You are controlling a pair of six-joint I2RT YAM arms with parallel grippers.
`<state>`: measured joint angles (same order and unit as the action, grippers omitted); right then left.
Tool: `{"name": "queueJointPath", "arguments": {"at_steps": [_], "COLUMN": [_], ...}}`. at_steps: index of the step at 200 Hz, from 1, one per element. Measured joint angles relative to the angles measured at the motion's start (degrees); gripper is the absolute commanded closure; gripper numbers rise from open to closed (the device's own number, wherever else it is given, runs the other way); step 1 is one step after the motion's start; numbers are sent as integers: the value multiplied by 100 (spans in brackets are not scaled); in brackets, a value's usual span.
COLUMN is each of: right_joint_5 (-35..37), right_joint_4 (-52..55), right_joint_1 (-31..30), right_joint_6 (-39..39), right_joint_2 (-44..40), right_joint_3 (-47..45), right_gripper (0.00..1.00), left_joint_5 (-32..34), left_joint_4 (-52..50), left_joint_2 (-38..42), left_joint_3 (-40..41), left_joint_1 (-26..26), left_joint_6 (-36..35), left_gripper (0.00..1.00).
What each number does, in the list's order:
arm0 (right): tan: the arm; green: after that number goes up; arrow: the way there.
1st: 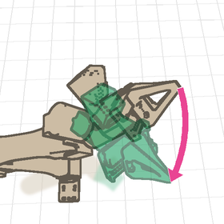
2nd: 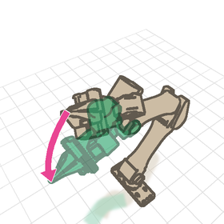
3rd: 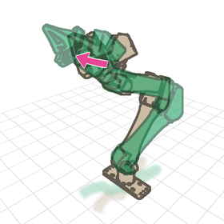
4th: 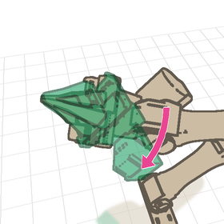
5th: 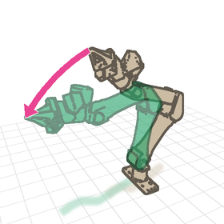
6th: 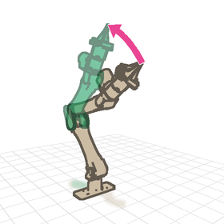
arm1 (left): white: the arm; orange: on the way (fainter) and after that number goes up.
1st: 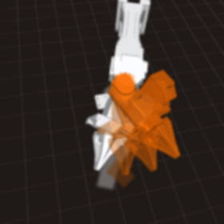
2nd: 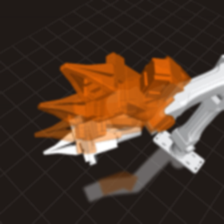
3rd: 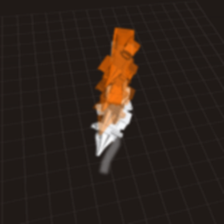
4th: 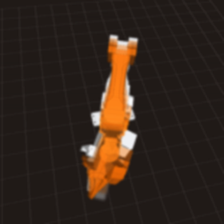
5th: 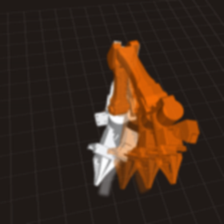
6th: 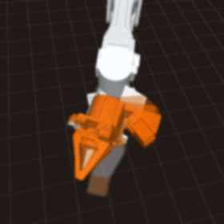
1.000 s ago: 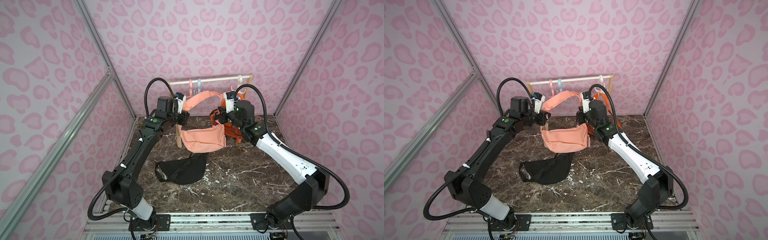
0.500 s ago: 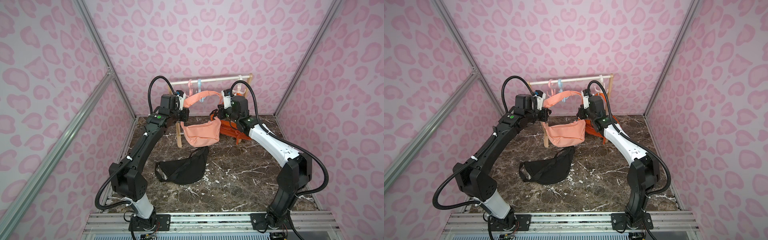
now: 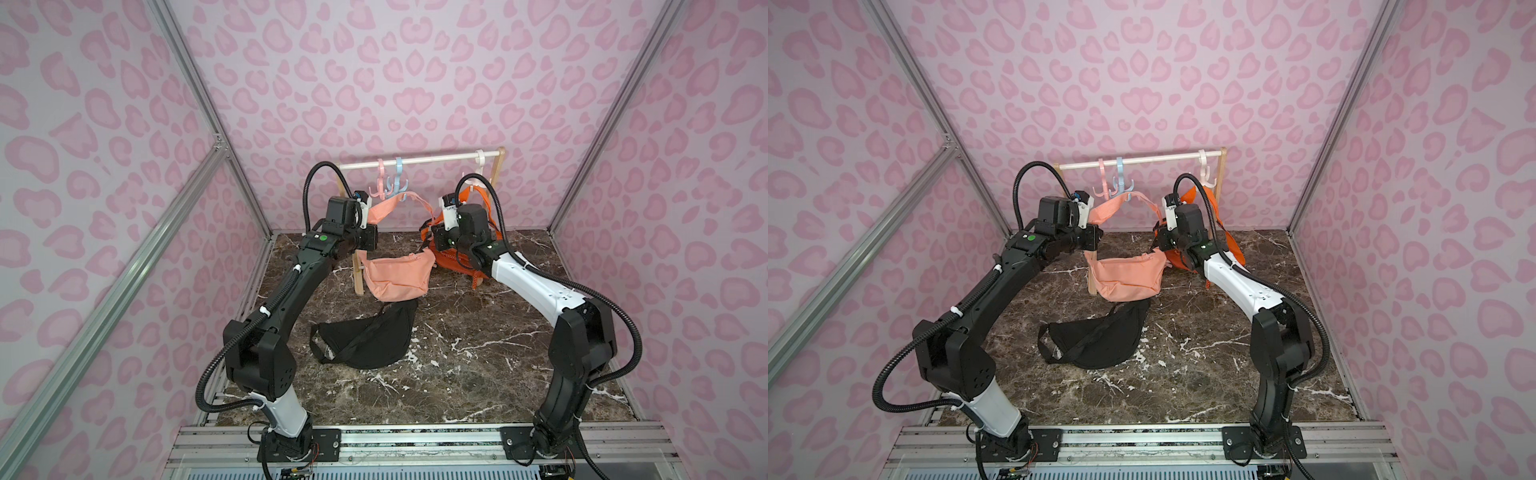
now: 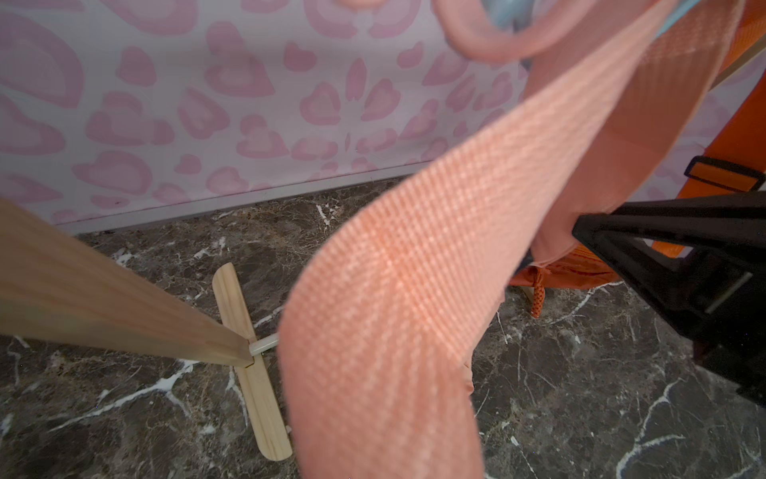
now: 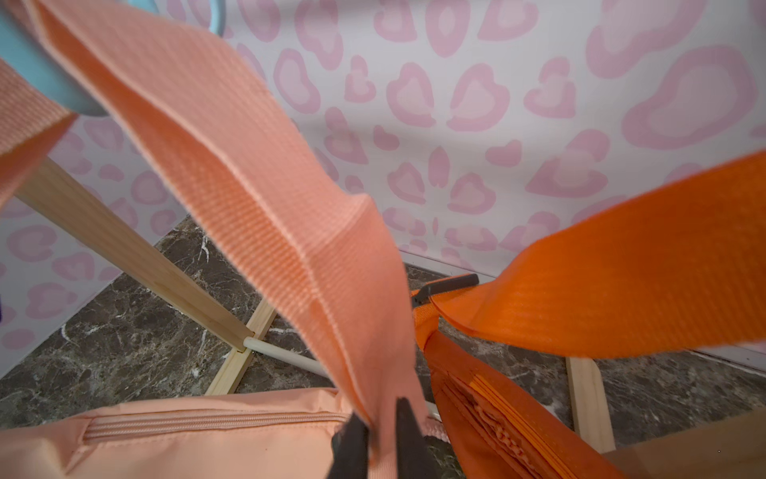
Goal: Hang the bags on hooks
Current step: Hang the bag on the hook, then pick up the bag from the center of the board.
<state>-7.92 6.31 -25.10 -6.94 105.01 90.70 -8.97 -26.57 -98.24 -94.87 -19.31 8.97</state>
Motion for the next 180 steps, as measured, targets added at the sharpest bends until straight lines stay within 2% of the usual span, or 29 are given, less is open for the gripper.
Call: {"name": "queueJointPath", "arguments": {"at_steps": [7,21,50,60,73,101,129,145,180], "right_joint_5": [-7,-70,-94,-57,66,186,96,-2,92], "right_joint_4": [2,9,46,98,236,619,756,881,1399], "right_joint_1": [2,4,-79,-219,-531,-1473,-2190,-2448,-2935], "right_joint_6": [-2,-46,-243,-280,-291,-267,-269,-184,472], "right_joint_2": [-61,-278,-1032,-1314,-1639,-2006,-1764,-1370,-216], "right_joint_3": [-63,-236,-903,-1233,-1668,-2409,-2684,-2524,-1572], "right_gripper": [42,35,30,29,29,31,32,32,32], "left_joint_5": [11,42,173,199,293,413,632,739,852], "left_joint_4": [94,212,577,723,881,1130,1388,1604,1869], "left_joint_2": [44,247,848,1034,1246,1722,2391,2905,3906], "left_joint_3": [144,516,1174,1342,1547,2052,2643,3075,3842], "left_joint_1": [0,0,2,4,13,46,282,614,1257], "left_joint_6": [2,85,103,98,109,199,457,739,1274], "left_gripper": [41,31,24,10,0,2,2,3,3]}}
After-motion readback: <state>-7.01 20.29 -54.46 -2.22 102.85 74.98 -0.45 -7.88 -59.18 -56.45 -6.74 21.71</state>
